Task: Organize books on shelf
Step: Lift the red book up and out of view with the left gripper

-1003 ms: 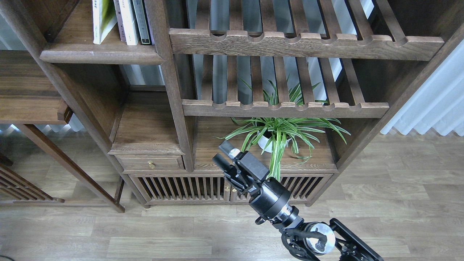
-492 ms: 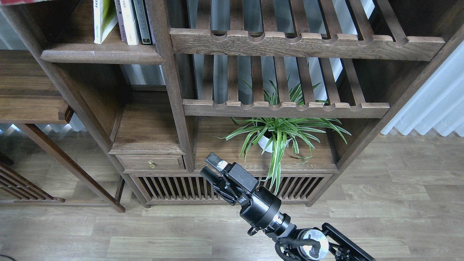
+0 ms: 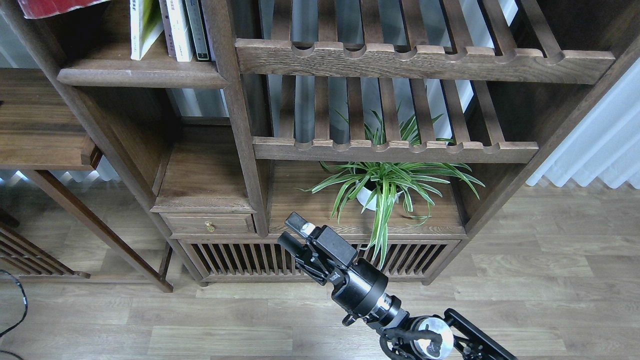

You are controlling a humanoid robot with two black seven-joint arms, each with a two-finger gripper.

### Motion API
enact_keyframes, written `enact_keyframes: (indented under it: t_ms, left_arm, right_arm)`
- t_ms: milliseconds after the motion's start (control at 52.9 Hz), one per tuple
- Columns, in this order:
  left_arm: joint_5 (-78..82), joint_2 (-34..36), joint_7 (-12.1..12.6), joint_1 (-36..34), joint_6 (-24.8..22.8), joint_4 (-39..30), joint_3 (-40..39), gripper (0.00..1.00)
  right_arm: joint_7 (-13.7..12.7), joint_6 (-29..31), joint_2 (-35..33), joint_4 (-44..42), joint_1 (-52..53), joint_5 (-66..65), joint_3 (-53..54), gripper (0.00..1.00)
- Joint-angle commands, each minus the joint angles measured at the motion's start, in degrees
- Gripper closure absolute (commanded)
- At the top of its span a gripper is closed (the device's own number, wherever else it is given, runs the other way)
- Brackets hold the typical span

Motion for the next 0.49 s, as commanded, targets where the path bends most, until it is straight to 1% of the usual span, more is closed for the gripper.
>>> enact_keyframes:
  t_ms: [0,57,76,114,170,246,284,303,322,359,416,473]
  left_arm:
    - [1.51,-0.09,-1.31,-1.28,0.58,2.4,0.87,1.0]
    - [2.21,-0.09,-2.8,-2.34,0.75,3.63,1.75,1.0]
    - [2.74,-0.18,-3.94,-3.04,0.84,4.42,2.63,1.0]
    - [3.09,-0.18,-5.08,-3.92,0.93,5.21,3.86,1.0]
    - [3.27,-0.18,-6.32,-5.15,1.28,6.62,5.36,1.0]
    - [3.44,-0.18,-8.08,-7.09,2.95,8.64,7.03,1.0]
    - [4.06,-0.18,-9.65,-8.49,4.26,9.87,8.25,1.0]
    - [4.15,-0.18,-9.92,-8.76,4.44,10.05,8.52,1.0]
    - [4.32,-0.09,-13.23,-11.2,5.32,12.75,11.48,1.0]
    - [4.32,-0.18,-15.19,-12.27,5.5,14.35,13.35,1.0]
    - [4.32,-0.18,-16.69,-13.24,5.59,15.58,14.84,1.0]
    - [4.32,-0.18,-17.39,-14.21,6.03,16.46,16.25,1.0]
  right_arm:
    - [0.01,0.0,0.0,-0.06,0.08,0.11,0.07,0.04]
    - [0.01,0.0,0.0,-0.15,0.08,0.11,0.07,0.04]
    - [0.01,0.0,0.0,-0.32,0.17,0.11,0.07,0.04]
    - [0.01,0.0,0.0,-0.41,0.17,0.11,0.16,0.04]
    - [0.01,0.0,0.0,-0.41,0.17,0.11,0.16,0.04]
    - [0.01,0.0,0.0,-0.5,0.17,0.11,0.25,0.03]
    - [0.01,0.0,0.0,-0.5,0.17,0.2,0.33,0.03]
    - [0.01,0.0,0.0,-0.5,0.17,0.2,0.33,0.03]
    - [0.01,0.0,0.0,-0.5,0.17,0.11,0.33,0.03]
    - [0.01,0.0,0.0,-0.5,0.17,0.11,0.33,0.03]
    - [0.01,0.0,0.0,-0.5,0.17,0.2,0.33,0.03]
    - [0.01,0.0,0.0,-0.5,0.17,0.11,0.42,0.03]
